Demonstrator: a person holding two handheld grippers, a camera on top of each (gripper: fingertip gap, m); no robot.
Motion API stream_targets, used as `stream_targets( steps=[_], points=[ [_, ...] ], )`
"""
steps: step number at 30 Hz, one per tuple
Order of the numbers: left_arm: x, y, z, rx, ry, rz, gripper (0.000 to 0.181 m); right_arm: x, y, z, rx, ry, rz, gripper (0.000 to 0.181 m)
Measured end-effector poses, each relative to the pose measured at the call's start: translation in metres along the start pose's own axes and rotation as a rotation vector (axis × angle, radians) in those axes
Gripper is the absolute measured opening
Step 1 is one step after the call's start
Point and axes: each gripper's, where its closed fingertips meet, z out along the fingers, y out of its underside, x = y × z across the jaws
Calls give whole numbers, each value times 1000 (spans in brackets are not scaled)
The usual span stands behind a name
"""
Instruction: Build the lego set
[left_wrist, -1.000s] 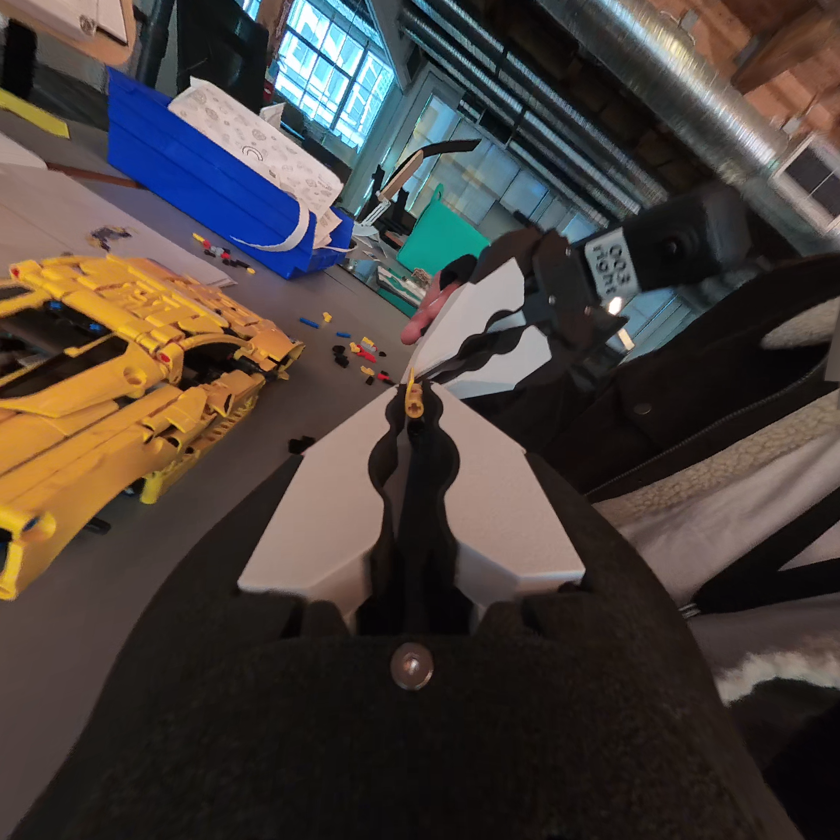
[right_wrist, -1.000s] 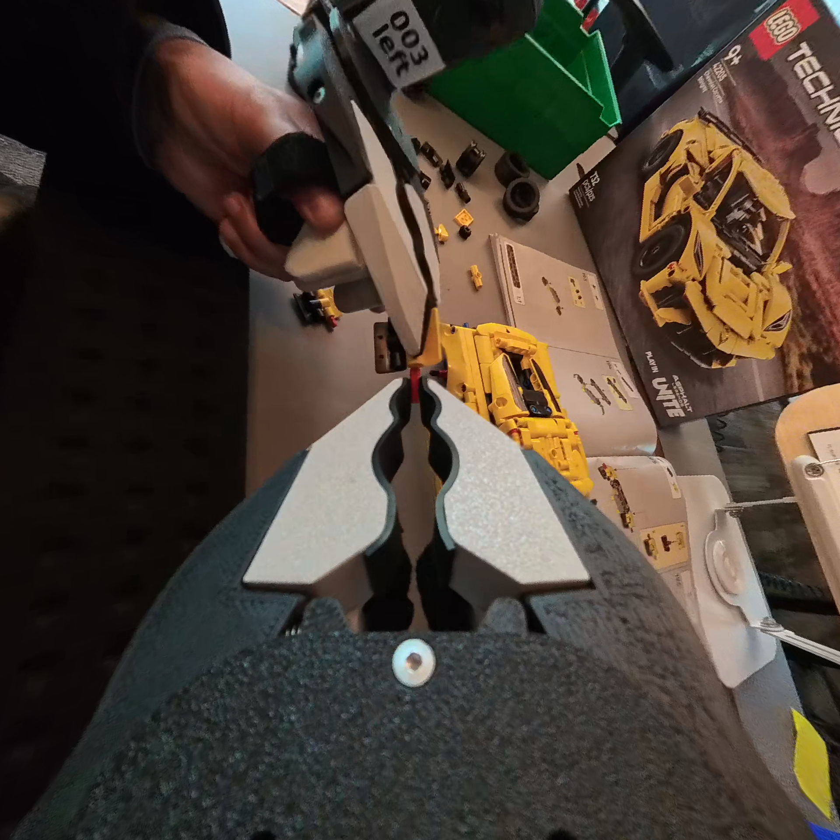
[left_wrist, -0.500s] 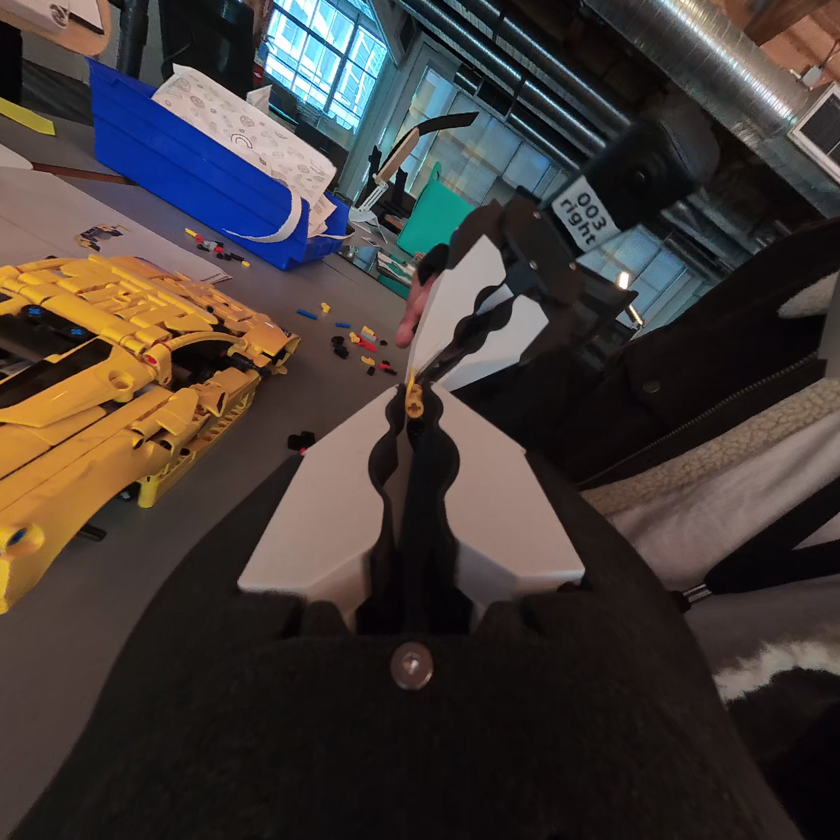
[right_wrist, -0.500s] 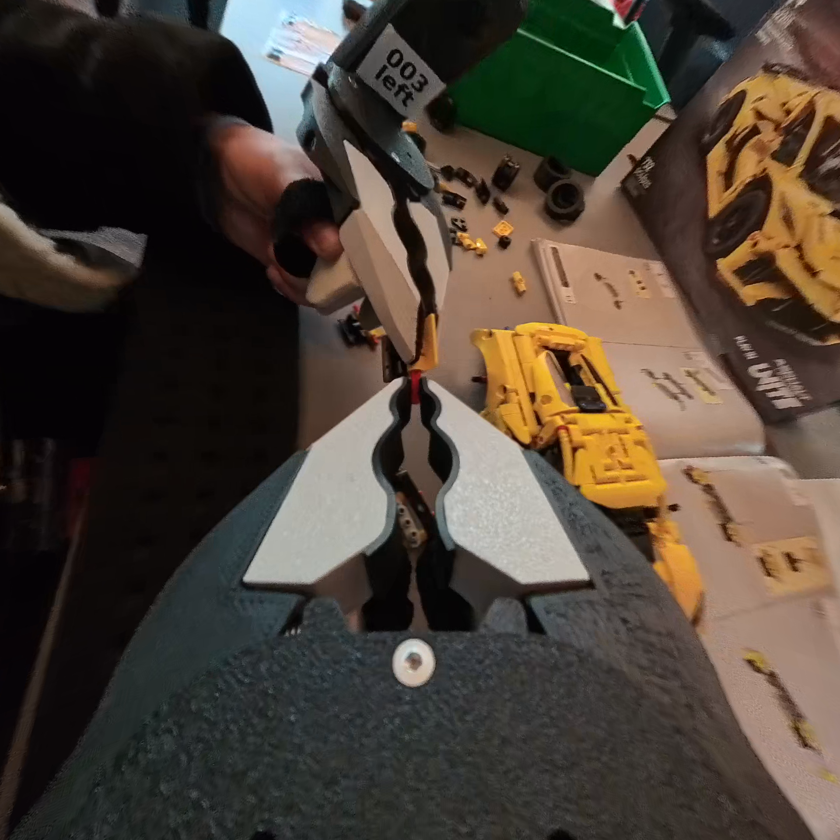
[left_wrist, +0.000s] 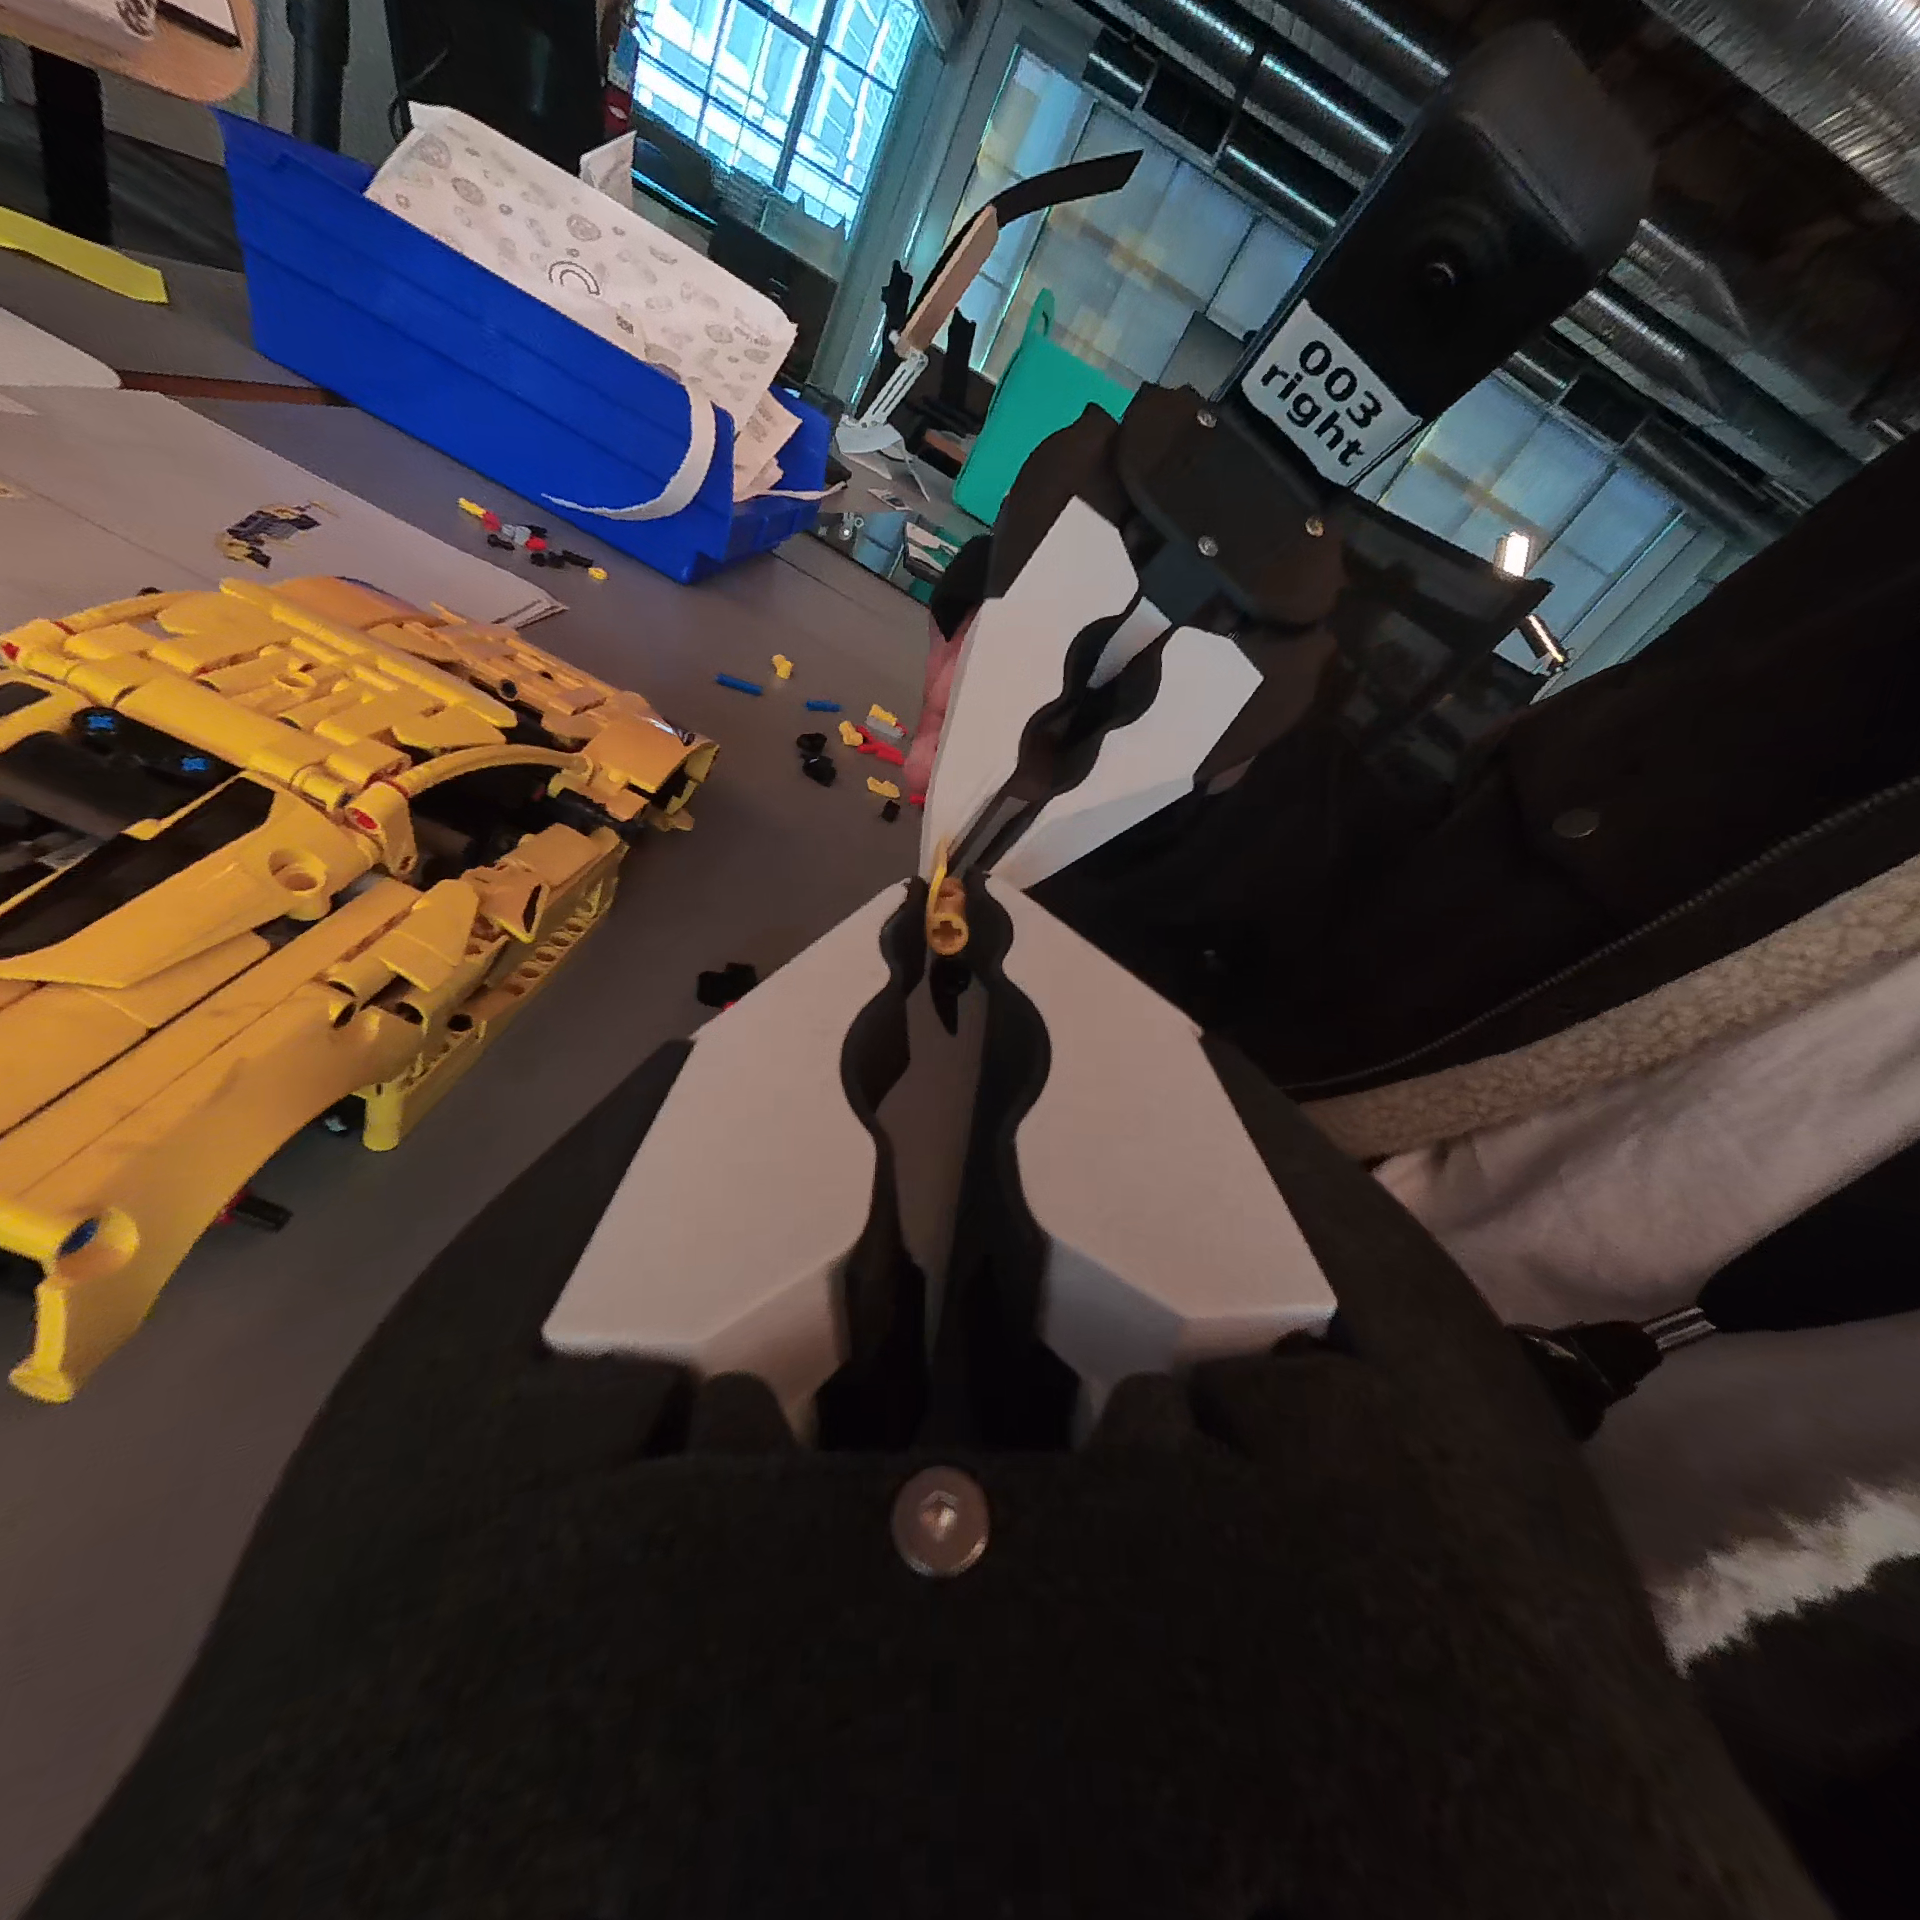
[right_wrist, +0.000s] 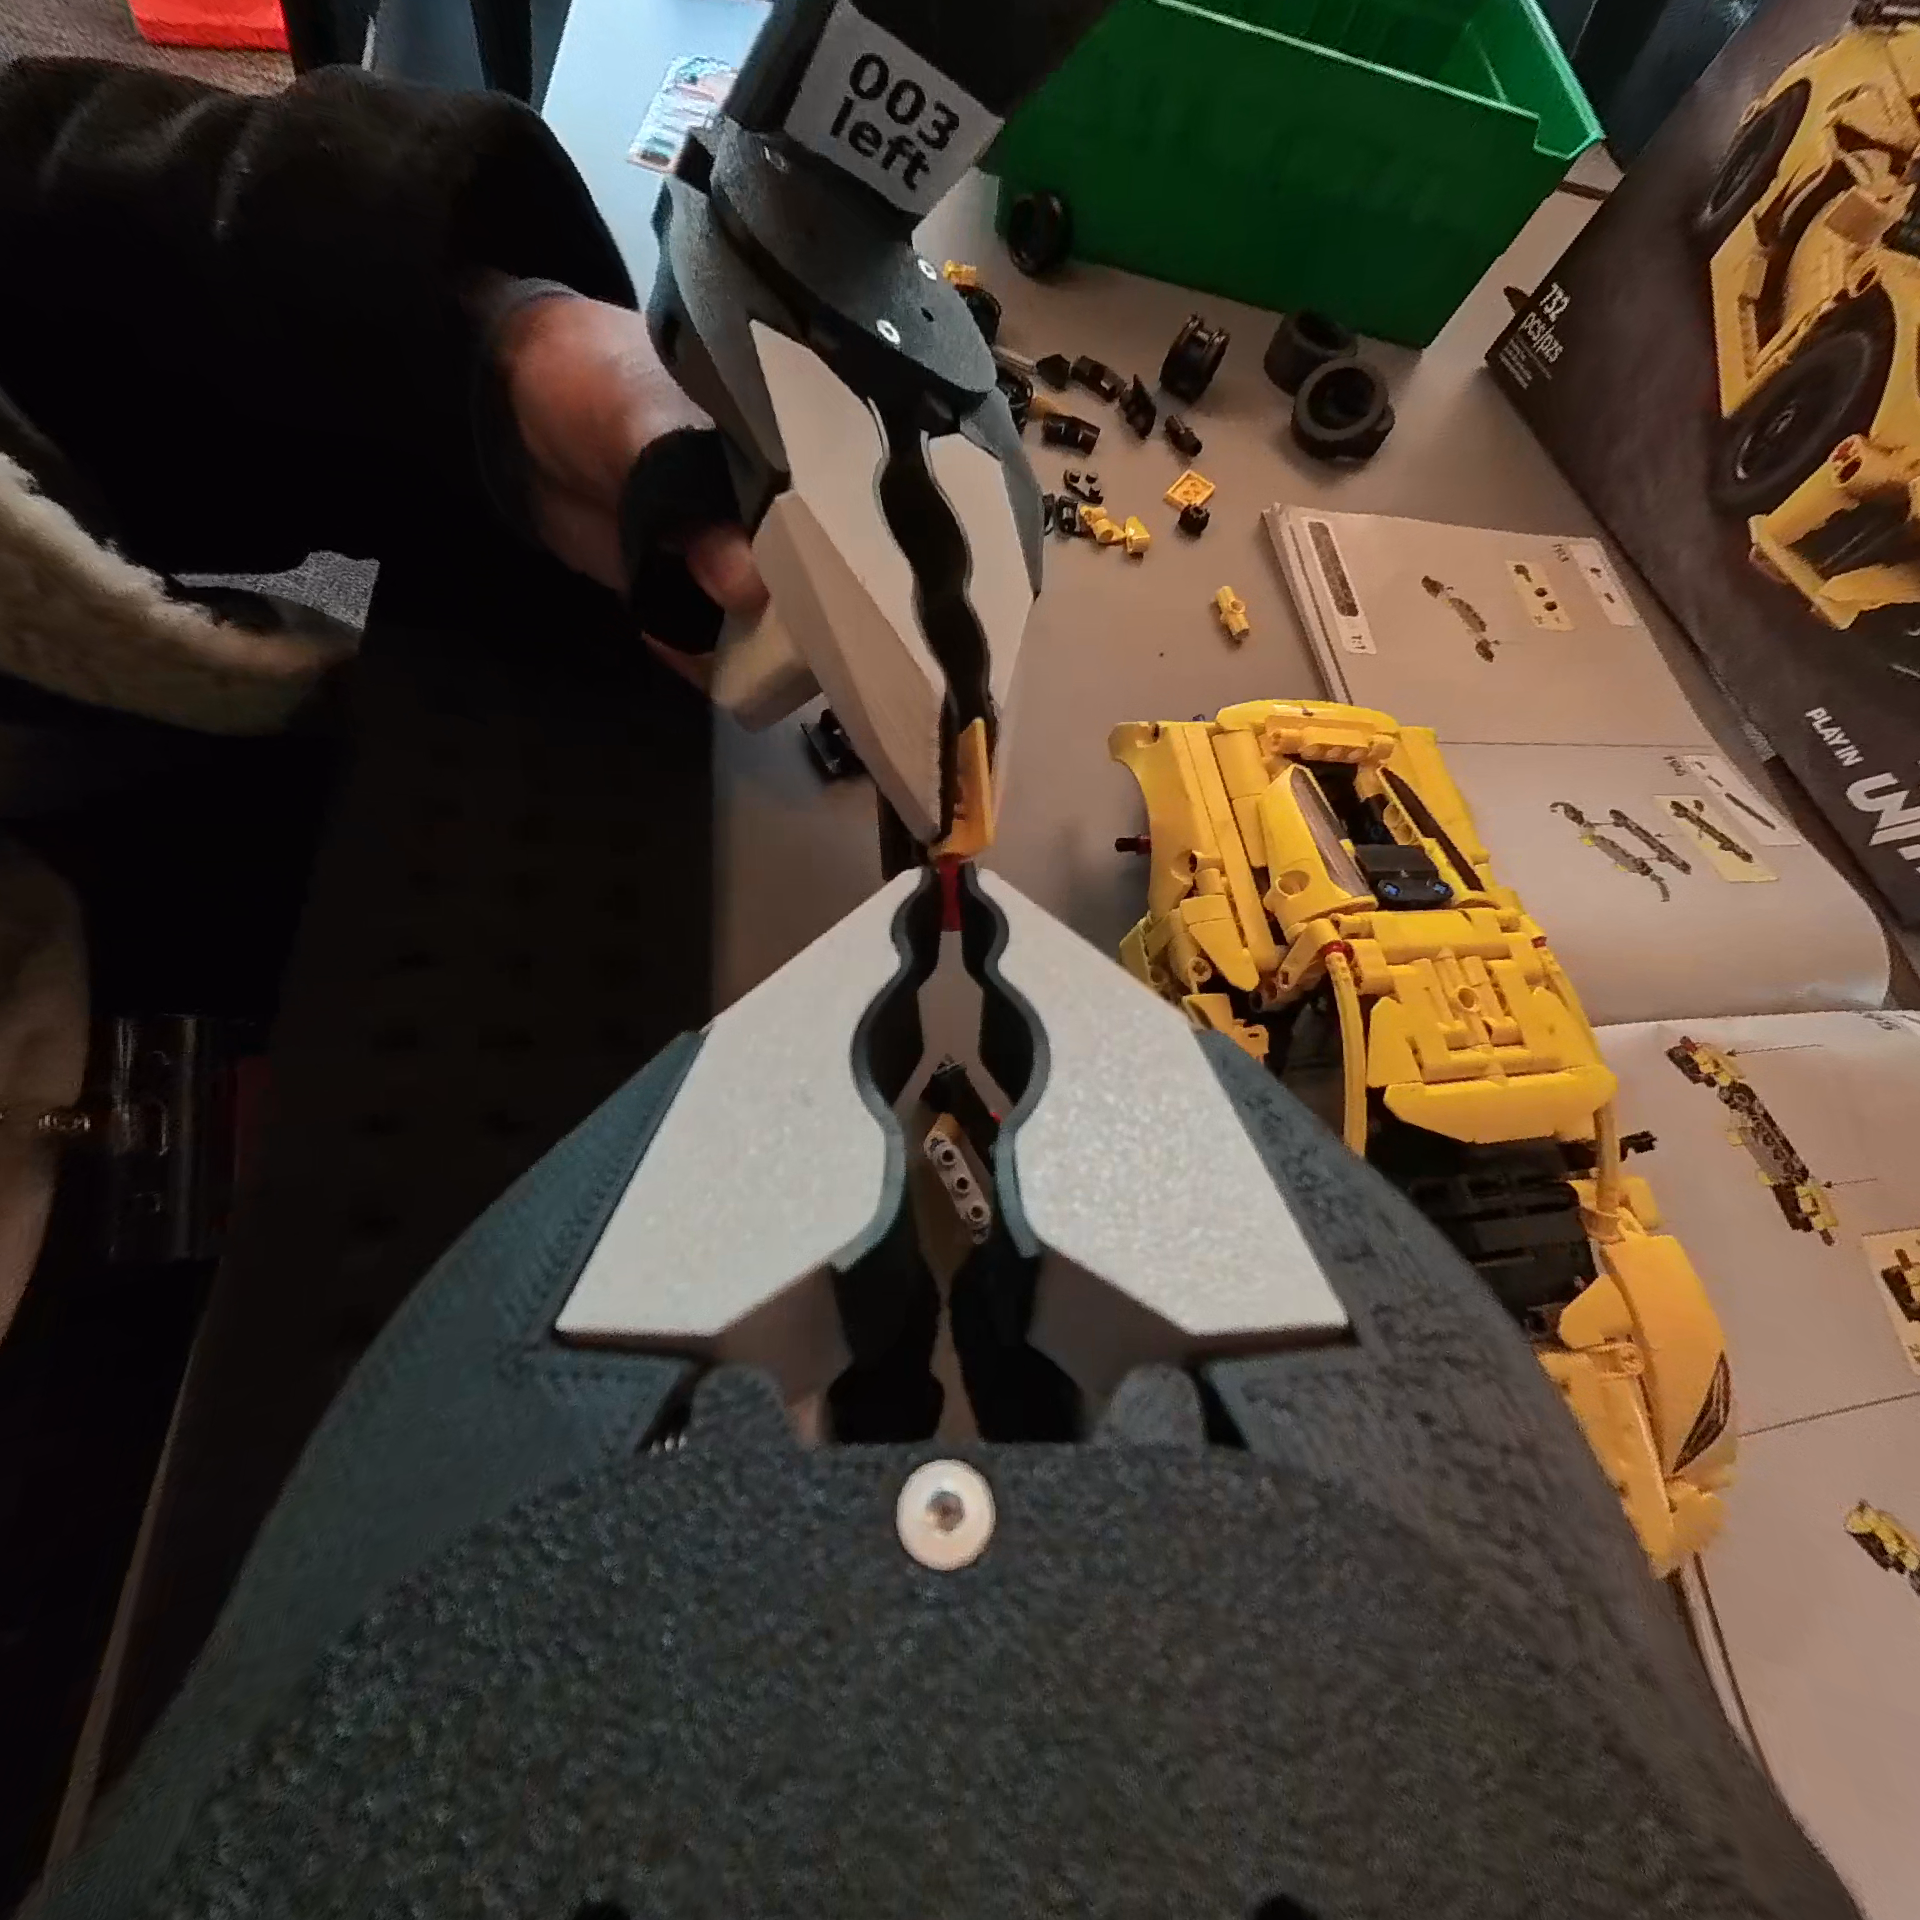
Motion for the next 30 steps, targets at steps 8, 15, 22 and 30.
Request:
stream_targets(
  steps=[8, 15, 22, 30],
  points=[
    [3, -19, -11, 116, 72, -92, 7, 6, -6, -3, 118, 10, 87, 18],
    [14, -26, -14, 158, 165, -141, 6, -6, -24, -6, 320, -166, 258, 16],
    [16, -20, -10, 127, 158, -118, 6, -4, -24, -9, 357, -189, 286, 3],
    [13, -7, -5, 39, 72, 20, 7, -8, -12, -7, 261, -208, 273, 3]
  ],
)
